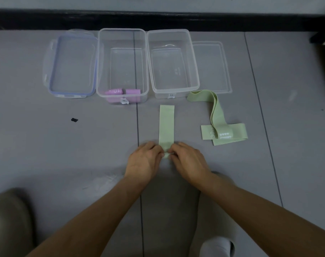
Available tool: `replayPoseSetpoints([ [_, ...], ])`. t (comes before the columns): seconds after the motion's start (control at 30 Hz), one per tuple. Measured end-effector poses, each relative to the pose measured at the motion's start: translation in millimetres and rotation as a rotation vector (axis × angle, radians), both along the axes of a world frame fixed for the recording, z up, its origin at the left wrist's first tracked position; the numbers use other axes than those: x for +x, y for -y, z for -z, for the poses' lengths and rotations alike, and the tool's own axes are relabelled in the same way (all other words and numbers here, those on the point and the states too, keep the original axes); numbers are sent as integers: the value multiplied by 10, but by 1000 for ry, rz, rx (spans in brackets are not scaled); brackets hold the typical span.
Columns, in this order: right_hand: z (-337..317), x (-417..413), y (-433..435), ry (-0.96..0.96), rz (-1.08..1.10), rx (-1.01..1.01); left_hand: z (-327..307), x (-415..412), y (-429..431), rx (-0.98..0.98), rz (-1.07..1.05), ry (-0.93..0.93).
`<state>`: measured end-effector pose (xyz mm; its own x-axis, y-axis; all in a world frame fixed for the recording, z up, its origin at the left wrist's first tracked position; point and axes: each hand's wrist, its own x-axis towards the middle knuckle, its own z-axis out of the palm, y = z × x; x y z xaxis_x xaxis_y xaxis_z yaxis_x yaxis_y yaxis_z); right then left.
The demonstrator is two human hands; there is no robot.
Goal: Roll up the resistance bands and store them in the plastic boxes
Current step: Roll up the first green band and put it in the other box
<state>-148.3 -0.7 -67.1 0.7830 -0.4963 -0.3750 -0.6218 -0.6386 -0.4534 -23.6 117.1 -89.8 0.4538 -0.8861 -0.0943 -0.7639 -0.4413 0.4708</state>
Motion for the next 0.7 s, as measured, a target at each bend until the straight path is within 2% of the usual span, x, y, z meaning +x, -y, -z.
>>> replayPoseSetpoints([
  [0.2, 45, 6, -3, 18, 78, 57, 29, 66, -39, -10, 84, 4],
  [0.5, 45, -69, -9, 80, 6, 15, 39, 95, -32, 6, 113, -97],
  [0.7, 46, -15, 57, 32, 4, -23, -19, 116, 1, 0, 15, -21],
])
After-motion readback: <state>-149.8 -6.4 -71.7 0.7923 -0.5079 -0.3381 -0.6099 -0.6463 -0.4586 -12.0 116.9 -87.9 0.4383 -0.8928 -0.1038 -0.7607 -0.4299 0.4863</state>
